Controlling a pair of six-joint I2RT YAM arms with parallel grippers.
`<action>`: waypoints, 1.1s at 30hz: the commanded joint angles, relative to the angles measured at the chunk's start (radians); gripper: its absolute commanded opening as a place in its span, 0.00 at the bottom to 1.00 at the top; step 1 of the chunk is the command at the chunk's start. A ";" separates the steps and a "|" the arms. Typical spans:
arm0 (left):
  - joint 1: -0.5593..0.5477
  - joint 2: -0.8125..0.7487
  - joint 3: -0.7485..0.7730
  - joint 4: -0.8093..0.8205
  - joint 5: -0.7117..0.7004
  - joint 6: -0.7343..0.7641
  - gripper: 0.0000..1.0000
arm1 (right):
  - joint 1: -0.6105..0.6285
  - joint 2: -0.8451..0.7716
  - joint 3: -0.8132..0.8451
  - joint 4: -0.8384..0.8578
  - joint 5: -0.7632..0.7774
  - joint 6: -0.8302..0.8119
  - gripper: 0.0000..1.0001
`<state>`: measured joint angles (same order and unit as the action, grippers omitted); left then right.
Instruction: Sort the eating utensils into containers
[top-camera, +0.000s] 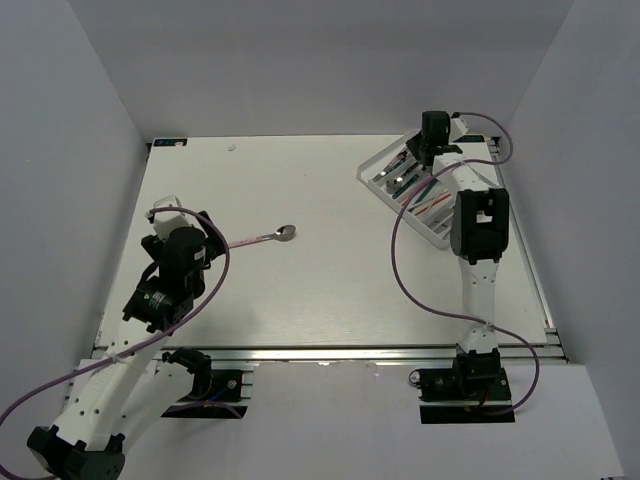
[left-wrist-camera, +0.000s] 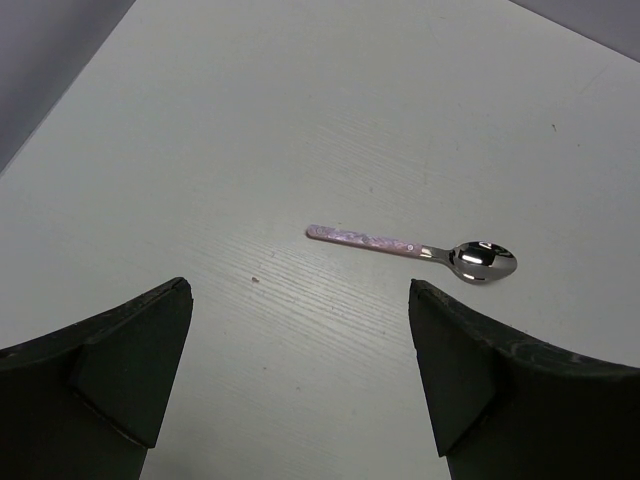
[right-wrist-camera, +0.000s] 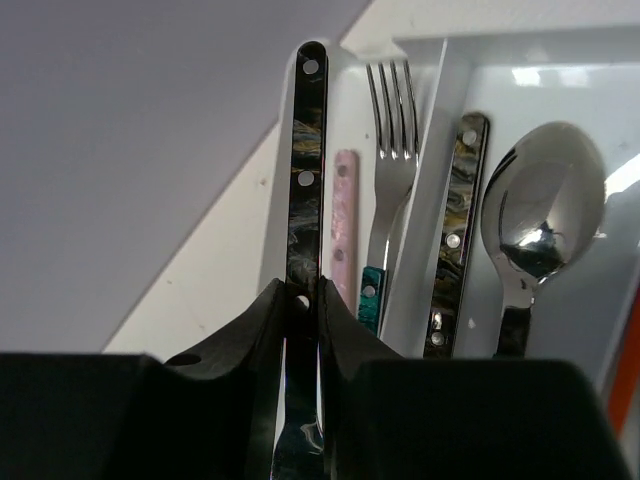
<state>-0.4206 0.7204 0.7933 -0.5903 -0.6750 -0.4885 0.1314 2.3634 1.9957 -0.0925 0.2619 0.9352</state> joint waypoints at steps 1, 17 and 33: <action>0.003 0.001 -0.002 0.018 0.009 0.010 0.98 | 0.042 0.043 0.120 -0.041 -0.015 -0.015 0.00; 0.003 0.022 0.000 0.012 0.008 0.008 0.98 | 0.063 0.046 -0.002 0.039 -0.035 0.068 0.28; 0.003 0.077 -0.003 0.024 0.037 -0.068 0.98 | 0.077 -0.234 -0.135 0.142 -0.127 -0.094 0.85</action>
<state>-0.4206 0.7620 0.7933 -0.5892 -0.6666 -0.5098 0.1989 2.3184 1.9057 -0.0471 0.1631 0.9398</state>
